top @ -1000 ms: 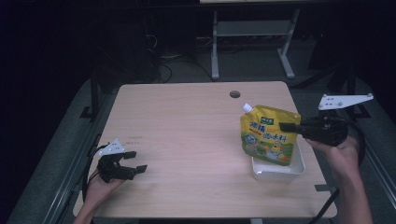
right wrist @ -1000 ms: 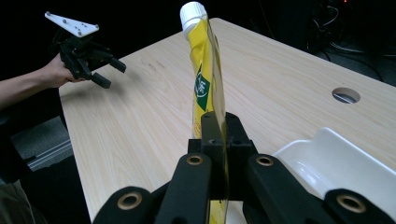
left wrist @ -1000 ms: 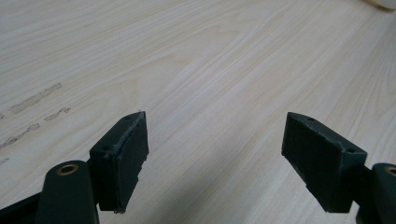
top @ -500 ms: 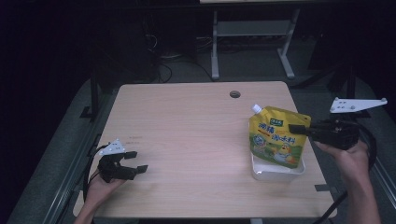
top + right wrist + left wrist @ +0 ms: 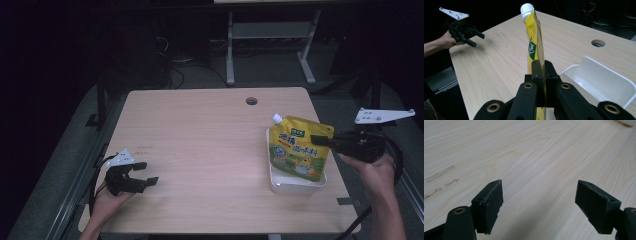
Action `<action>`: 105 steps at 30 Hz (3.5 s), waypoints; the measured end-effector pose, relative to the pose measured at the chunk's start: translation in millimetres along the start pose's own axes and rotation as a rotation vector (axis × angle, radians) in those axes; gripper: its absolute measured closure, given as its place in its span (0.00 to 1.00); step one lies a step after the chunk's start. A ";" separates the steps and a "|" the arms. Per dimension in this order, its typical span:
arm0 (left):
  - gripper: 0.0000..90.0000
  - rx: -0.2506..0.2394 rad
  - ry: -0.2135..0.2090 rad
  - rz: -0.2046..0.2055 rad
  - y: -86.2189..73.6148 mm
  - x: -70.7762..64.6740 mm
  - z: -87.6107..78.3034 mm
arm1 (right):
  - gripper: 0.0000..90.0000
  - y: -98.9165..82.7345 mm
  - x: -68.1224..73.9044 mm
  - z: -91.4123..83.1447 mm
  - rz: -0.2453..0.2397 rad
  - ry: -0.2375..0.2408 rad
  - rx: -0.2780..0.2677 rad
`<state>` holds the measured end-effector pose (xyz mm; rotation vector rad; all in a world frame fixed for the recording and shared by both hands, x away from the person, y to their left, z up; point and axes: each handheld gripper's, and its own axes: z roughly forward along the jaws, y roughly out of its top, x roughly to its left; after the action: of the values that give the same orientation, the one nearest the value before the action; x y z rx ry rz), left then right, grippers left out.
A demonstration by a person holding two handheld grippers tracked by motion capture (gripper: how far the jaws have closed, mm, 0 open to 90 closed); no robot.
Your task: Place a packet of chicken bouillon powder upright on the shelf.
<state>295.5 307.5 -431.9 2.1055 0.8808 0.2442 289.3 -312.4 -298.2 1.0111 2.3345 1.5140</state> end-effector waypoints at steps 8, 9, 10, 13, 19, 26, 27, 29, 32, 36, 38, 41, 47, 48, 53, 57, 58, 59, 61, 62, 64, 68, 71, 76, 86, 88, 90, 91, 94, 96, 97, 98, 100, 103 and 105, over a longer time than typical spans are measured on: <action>0.24 0.002 0.002 0.000 -0.1 -0.5 0.5 | 0.99 -5.5 -2.6 2.8 0.008 0.000 -0.002; 0.24 0.003 0.001 0.002 -0.1 -0.6 0.6 | 0.99 -6.0 -2.8 3.1 0.009 0.000 -0.002; 0.24 0.004 0.002 0.002 0.0 -0.9 0.6 | 0.99 -6.9 -3.1 3.6 0.010 0.000 -0.002; 0.24 0.002 0.002 0.003 -0.1 -1.0 0.6 | 0.99 -8.7 -3.9 4.4 0.017 -0.001 0.003; 0.24 0.004 0.001 0.002 -0.1 -0.7 0.4 | 0.99 -15.5 -6.7 5.6 0.036 0.000 0.006; 0.24 0.005 0.001 0.002 -0.1 -0.9 0.6 | 0.99 -23.2 -10.3 8.2 0.050 0.002 0.011; 0.24 0.005 0.001 0.002 -0.1 -0.9 0.6 | 0.99 -24.0 -10.7 8.5 0.052 0.002 0.010; 0.24 0.006 0.001 0.001 -0.1 -0.9 0.7 | 0.99 -25.3 -10.9 9.0 0.055 0.003 0.007; 0.24 0.006 0.002 0.001 -0.2 -0.9 0.8 | 0.99 -27.8 -11.4 10.3 0.059 0.006 0.007; 0.24 0.006 0.003 0.001 -0.2 -1.0 0.6 | 0.99 -31.2 -12.4 12.4 0.064 0.006 0.007; 0.24 0.006 0.001 0.001 -0.2 -0.8 0.5 | 0.99 -31.9 -12.6 13.0 0.067 0.006 0.009; 0.24 0.005 0.000 0.001 -0.2 -0.7 0.6 | 0.99 -34.5 -13.7 13.7 0.072 0.005 0.005; 0.24 0.006 -0.001 0.000 -0.1 -1.0 0.8 | 0.99 -36.3 -14.2 15.0 0.074 0.005 0.013; 0.24 0.005 -0.001 0.000 -0.1 -1.0 0.8 | 0.99 -37.1 -14.4 15.5 0.073 0.004 0.016; 0.24 0.004 0.000 -0.001 -0.2 -0.7 0.3 | 0.98 -40.9 -16.8 15.8 0.086 0.001 0.022; 0.24 0.005 0.001 0.000 -0.2 -1.1 0.7 | 0.98 -47.4 -19.0 14.0 0.105 0.008 0.009; 0.24 0.005 0.000 0.000 -0.2 -1.1 0.8 | 0.97 -49.2 -19.8 13.2 0.110 0.007 0.007; 0.24 0.006 0.000 0.000 -0.2 -1.1 0.8 | 0.97 -50.8 -20.4 12.1 0.114 0.006 0.006; 0.24 0.006 0.000 0.000 -0.2 -1.1 0.8 | 0.97 -55.2 -21.7 10.0 0.121 0.002 0.002; 0.24 0.007 0.000 0.000 -0.1 -1.2 1.0 | 0.97 -57.1 -22.1 9.1 0.125 0.001 0.003; 0.24 0.010 0.000 0.005 0.1 -1.3 1.4 | 0.98 -58.4 -22.5 8.7 0.126 -0.001 0.001; 0.24 0.010 0.000 0.006 0.2 -1.7 1.7 | 0.98 -66.6 -25.4 5.8 0.141 -0.005 -0.011; 0.24 0.010 0.000 0.006 0.2 -1.8 2.1 | 0.98 -72.3 -27.9 4.0 0.157 -0.009 -0.016; 0.24 0.012 -0.002 0.006 0.3 -2.4 2.8 | 0.98 -78.0 -30.0 3.1 0.175 -0.008 -0.031; 0.24 0.012 -0.001 0.007 0.3 -2.4 2.8 | 0.94 -78.1 -29.7 2.9 0.181 -0.010 -0.029; 0.24 0.012 -0.001 0.008 0.3 -2.5 2.9 | 0.89 -77.6 -29.5 2.0 0.186 -0.012 -0.039; 0.24 0.013 -0.002 0.008 0.3 -2.6 2.9 | 0.85 -76.1 -28.8 0.8 0.189 -0.011 -0.046; 0.24 0.013 -0.001 0.008 0.3 -2.7 2.9 | 0.82 -74.6 -28.0 0.3 0.190 -0.016 -0.046; 0.24 0.013 -0.001 0.008 0.4 -2.8 2.8 | 0.76 -69.5 -26.1 -1.6 0.188 -0.027 -0.053; 0.24 0.013 -0.001 0.008 0.4 -2.9 2.6 | 0.73 -64.3 -24.9 -4.1 0.187 -0.038 -0.063; 0.24 0.012 -0.001 0.008 0.4 -2.8 2.5 | 0.69 -59.4 -24.6 -6.6 0.187 -0.056 -0.070; 0.24 0.012 -0.002 0.009 0.4 -2.7 2.4 | 0.69 -59.4 -24.6 -6.6 0.187 -0.056 -0.070; 0.24 0.012 -0.002 0.009 0.4 -2.5 2.2 | 0.67 -55.4 -24.2 -8.7 0.187 -0.058 -0.077; 0.24 0.011 -0.004 0.007 0.5 -2.5 2.1 | 0.66 -47.7 -22.8 -12.1 0.180 -0.071 -0.088; 0.24 0.013 -0.004 0.008 0.5 -2.5 2.2 | 0.65 -41.3 -21.8 -14.8 0.177 -0.078 -0.096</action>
<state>294.9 304.3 -432.6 2.1209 0.8735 0.2388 280.2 -347.3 -331.4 1.2563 2.1470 1.5995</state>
